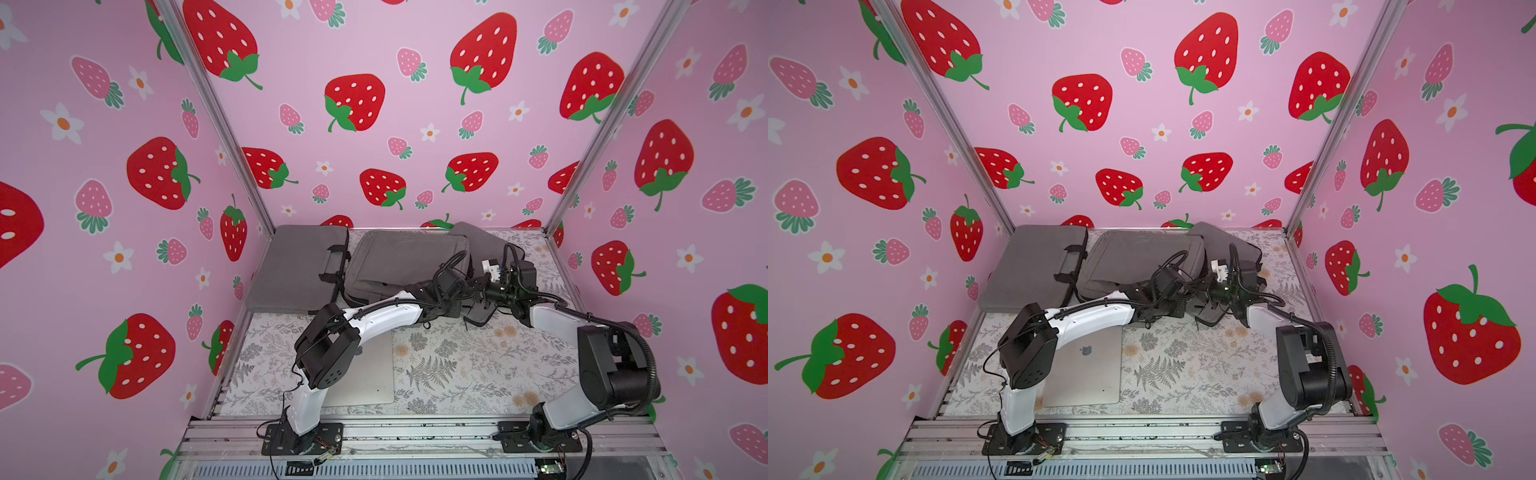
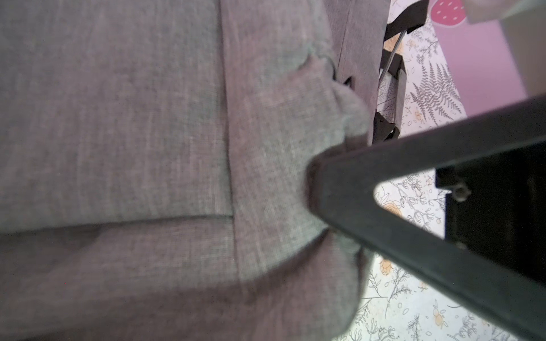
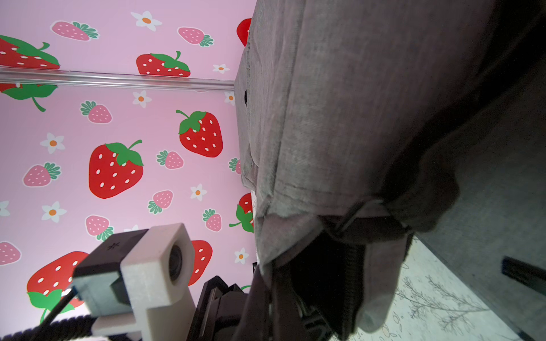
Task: Open the zippered laptop bag and take out the laptop
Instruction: Unzip the zipper on the zippered laptop bag.
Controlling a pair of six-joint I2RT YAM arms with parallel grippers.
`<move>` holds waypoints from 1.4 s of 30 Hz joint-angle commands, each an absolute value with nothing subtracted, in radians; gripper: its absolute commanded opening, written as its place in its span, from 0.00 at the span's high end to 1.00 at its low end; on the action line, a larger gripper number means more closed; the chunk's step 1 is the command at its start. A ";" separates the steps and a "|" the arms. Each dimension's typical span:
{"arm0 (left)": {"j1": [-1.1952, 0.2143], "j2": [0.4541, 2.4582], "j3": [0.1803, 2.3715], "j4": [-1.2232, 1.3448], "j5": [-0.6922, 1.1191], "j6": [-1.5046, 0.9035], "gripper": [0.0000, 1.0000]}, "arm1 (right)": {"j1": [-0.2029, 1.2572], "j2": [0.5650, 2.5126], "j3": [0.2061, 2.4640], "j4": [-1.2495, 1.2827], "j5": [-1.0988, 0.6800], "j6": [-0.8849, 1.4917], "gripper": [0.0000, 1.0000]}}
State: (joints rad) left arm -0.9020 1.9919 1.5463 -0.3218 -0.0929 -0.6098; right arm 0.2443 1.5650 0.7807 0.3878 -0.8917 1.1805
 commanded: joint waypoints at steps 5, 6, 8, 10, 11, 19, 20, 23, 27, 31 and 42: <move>-0.896 1.944 1.538 -0.406 -0.115 -0.581 1.00 | 0.225 1.547 0.785 0.406 -0.938 1.165 1.00; -0.896 1.941 1.536 -0.422 -0.125 -0.574 1.00 | 0.218 1.541 0.784 0.398 -0.935 1.160 1.00; -0.896 1.930 1.525 -0.451 -0.147 -0.565 1.00 | 0.208 1.531 0.780 0.389 -0.933 1.152 1.00; -0.896 1.918 1.504 -0.474 -0.171 -0.558 1.00 | 0.201 1.520 0.783 0.378 -0.932 1.142 1.00; -0.896 1.911 1.496 -0.481 -0.179 -0.555 1.00 | 0.199 1.518 0.784 0.376 -0.933 1.141 1.00; -0.895 1.867 1.432 -0.550 -0.264 -0.536 1.00 | 0.181 1.494 0.797 0.363 -0.940 1.141 1.00; -0.893 1.858 1.418 -0.555 -0.273 -0.535 1.00 | 0.178 1.493 0.798 0.364 -0.940 1.140 1.00; -0.878 1.831 1.378 -0.563 -0.286 -0.529 1.00 | 0.170 1.492 0.799 0.361 -0.942 1.140 1.00; -0.841 1.806 1.336 -0.565 -0.278 -0.517 1.00 | 0.162 1.492 0.798 0.359 -0.947 1.138 1.00; -0.797 1.776 1.303 -0.572 -0.286 -0.497 1.00 | 0.150 1.488 0.798 0.358 -0.955 1.138 1.00; -0.650 1.684 1.233 -0.579 -0.298 -0.433 1.00 | 0.106 1.477 0.804 0.345 -0.995 1.134 1.00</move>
